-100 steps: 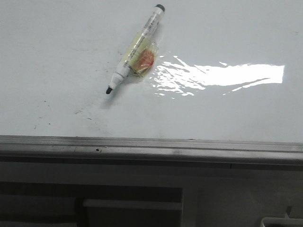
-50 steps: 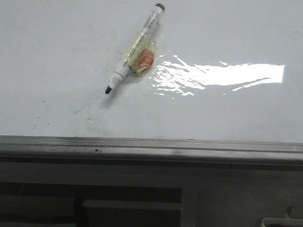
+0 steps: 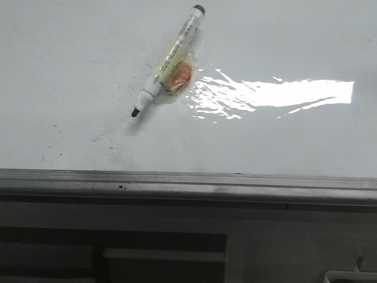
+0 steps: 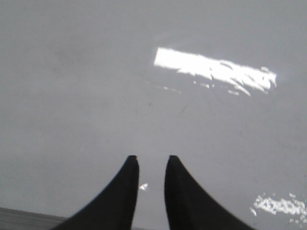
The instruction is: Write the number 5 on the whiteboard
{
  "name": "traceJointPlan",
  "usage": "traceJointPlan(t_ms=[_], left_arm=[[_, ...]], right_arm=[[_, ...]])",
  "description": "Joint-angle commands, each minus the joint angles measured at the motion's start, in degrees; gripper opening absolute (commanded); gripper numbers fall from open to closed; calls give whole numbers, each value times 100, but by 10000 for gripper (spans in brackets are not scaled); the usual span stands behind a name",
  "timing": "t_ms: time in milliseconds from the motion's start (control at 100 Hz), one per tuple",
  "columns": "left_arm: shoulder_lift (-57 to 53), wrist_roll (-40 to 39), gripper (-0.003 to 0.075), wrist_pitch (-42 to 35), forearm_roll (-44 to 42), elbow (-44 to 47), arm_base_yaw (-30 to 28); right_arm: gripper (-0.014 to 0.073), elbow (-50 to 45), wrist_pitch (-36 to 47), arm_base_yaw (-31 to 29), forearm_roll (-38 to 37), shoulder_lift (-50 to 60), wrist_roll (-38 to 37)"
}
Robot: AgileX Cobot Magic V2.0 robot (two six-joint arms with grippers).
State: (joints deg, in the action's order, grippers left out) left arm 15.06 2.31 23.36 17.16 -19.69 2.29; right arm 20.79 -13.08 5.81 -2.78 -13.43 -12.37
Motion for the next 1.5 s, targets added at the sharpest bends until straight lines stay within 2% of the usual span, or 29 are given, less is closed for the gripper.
traceJointPlan(t_ms=[0,70,130,230,510,720,860,1030,1169,1489], left_arm=[[321,279,350,29,55,-412,260],[415,539,410,268,64,-533,510],[527,887,406,462,149,-605,739],[708,1110,405,598,150,-702,1071],[1616,1165,405,452,449,-1158,1735],[2627,1514,405,327,742,-1655,2515],[3346,1514,405,-119,753,-1919,3177],[4172,1514,386,-1043,931,-2079,3847],[4740,1514,386,-1649,957,-2079,4092],[5414,1514,386,-2336,957,-2079,4325]], right_arm=[[117,388,20,244,-227,-235,68],[239,443,-113,428,-314,-281,78],[334,443,-206,576,-364,-281,78],[400,443,-402,774,-422,-281,176],[400,448,-576,1225,-422,-281,360],[400,448,-576,1310,-422,-281,360],[400,448,-576,1310,-422,-281,360],[398,448,-576,1310,-422,-281,360],[398,448,-596,1310,-422,-281,360],[398,448,-609,1310,-422,-320,360]])
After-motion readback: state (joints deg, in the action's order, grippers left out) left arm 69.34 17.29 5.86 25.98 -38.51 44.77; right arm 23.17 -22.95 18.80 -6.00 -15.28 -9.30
